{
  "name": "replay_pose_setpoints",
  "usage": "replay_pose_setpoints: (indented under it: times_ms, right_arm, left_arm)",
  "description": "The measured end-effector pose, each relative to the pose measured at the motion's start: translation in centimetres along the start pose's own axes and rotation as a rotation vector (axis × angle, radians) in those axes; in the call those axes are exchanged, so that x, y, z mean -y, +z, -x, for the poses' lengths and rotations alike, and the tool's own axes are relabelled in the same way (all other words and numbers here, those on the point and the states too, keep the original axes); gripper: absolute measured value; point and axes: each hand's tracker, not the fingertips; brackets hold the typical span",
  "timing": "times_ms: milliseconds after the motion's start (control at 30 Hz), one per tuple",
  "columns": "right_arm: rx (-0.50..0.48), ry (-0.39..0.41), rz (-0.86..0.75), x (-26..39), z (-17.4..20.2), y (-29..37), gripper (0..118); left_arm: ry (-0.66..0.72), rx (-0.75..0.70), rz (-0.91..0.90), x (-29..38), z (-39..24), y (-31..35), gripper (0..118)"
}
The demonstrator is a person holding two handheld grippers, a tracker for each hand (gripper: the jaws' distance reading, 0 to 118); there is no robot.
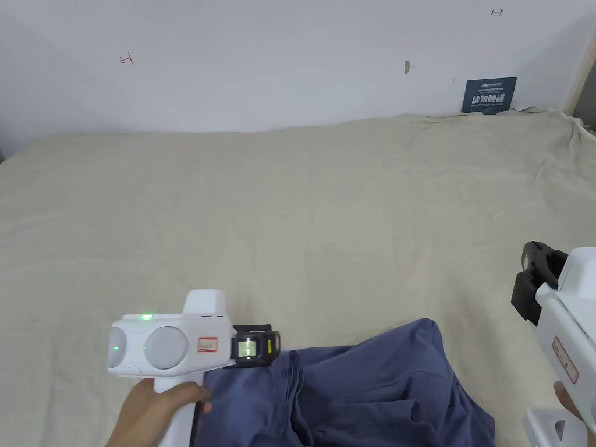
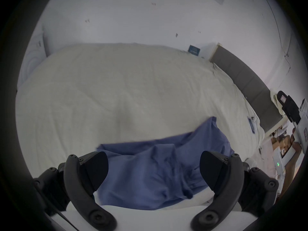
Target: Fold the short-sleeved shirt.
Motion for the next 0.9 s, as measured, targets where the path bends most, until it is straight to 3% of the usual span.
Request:
replay_pose_setpoints:
  times_ms: [67,100,267,300,333,367,700,900]
  right_arm:
    - [-0.004,0.001,-0.003,-0.1,0.2,0.0,1]
    - [-0.005,0.0,-0.006,-0.1,0.3,0.1,1]
    - [-0.012,-0.001,-0.013,-0.3,0.7,0.2,1]
    - [-0.011,0.0,-0.015,-0.3,0.8,0.2,1]
    - [-0.011,-0.001,-0.017,-0.4,0.8,0.2,1]
    - [-0.013,-0.003,-0.017,-0.4,0.8,0.2,1]
    - [-0.009,-0.006,-0.008,0.0,0.4,0.3,1]
    - [0.005,-0.007,-0.001,0.3,-0.7,0.5,1]
  left_arm:
    - [-0.001,-0.051,-0.071,0.4,1.1,1.1,110]
    - [-0.002,-0.072,-0.101,0.7,1.6,1.5,100]
    - [0.033,-0.117,-0.173,2.2,3.8,2.3,42]
    - [0.038,-0.119,-0.19,2.6,4.1,2.3,21]
    - [0.035,-0.122,-0.192,3.0,4.3,2.1,8]
    - [0.034,-0.138,-0.196,3.4,4.3,2.0,2]
    - [-0.049,-0.169,-0.171,7.3,2.0,-2.1,0]
    - [-0.085,-0.102,-0.111,9.1,-1.2,-4.9,0]
